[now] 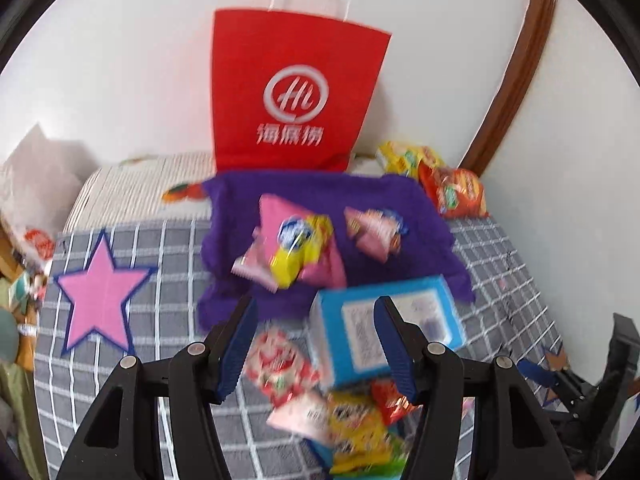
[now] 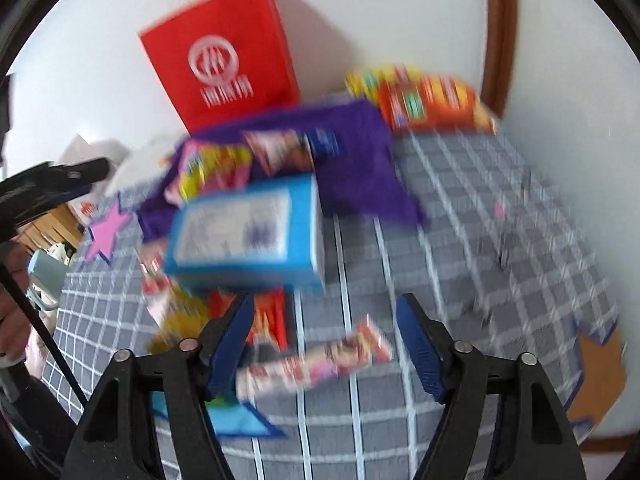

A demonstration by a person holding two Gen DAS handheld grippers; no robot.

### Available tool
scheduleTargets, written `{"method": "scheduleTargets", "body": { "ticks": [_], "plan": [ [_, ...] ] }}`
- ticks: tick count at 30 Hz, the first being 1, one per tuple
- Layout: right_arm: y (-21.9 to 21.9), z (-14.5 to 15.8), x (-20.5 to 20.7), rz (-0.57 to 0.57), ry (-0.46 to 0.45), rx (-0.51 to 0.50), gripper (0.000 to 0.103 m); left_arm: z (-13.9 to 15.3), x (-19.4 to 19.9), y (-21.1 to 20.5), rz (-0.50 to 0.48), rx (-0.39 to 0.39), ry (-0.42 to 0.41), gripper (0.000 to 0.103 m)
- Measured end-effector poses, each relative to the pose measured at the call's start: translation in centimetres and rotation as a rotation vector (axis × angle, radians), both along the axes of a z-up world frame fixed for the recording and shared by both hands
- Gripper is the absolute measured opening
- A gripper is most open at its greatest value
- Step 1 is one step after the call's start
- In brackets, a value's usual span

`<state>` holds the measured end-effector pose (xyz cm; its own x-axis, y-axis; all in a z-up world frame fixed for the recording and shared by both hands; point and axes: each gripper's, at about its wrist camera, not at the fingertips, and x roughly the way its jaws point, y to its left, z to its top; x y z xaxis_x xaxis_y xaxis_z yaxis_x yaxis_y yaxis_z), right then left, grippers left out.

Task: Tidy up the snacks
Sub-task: 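Move both tools back toward the snacks beside the blue box, then grasp the pink Lotso candy stick with the right tool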

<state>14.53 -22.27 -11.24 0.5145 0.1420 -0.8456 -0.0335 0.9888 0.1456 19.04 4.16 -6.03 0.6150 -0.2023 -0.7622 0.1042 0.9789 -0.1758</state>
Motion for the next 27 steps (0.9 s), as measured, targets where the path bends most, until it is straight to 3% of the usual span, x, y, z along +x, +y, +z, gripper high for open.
{"method": "scheduleTargets", "body": {
  "ticks": [7,13,19,21,22,23,27],
  "plan": [
    [-1.0,-3.4,-2.6,-0.043,0.115,0.193,0.067,-2.3,-2.3,1.2,0.028,0.002,0.040,0.058],
    [-0.3,-5.1,-1.8,-0.067,0.146,0.190,0.067,-3.1,-3.3,1.8,0.049,0.010,0.057,0.058],
    [0.8,-6.9,0.1,-0.066,0.142,0.125,0.067,-3.9,-3.8,2.8,0.076,0.003,0.071,0.058],
    [1.3,-7.1,0.9,-0.041,0.116,0.063,0.057,-4.3,-3.7,2.9,0.079,0.002,0.080,0.058],
    [1.5,-7.1,1.3,-0.033,0.106,0.013,0.041,-4.5,-3.7,3.0,0.080,0.003,0.086,0.058],
    [1.6,-7.1,1.4,-0.029,0.097,-0.018,0.032,-4.7,-3.6,3.0,0.082,0.004,0.091,0.058],
    [0.7,-7.2,1.8,-0.002,0.067,-0.022,0.029,-5.9,-2.6,3.1,0.092,-0.009,0.116,0.058]
  ]
}}
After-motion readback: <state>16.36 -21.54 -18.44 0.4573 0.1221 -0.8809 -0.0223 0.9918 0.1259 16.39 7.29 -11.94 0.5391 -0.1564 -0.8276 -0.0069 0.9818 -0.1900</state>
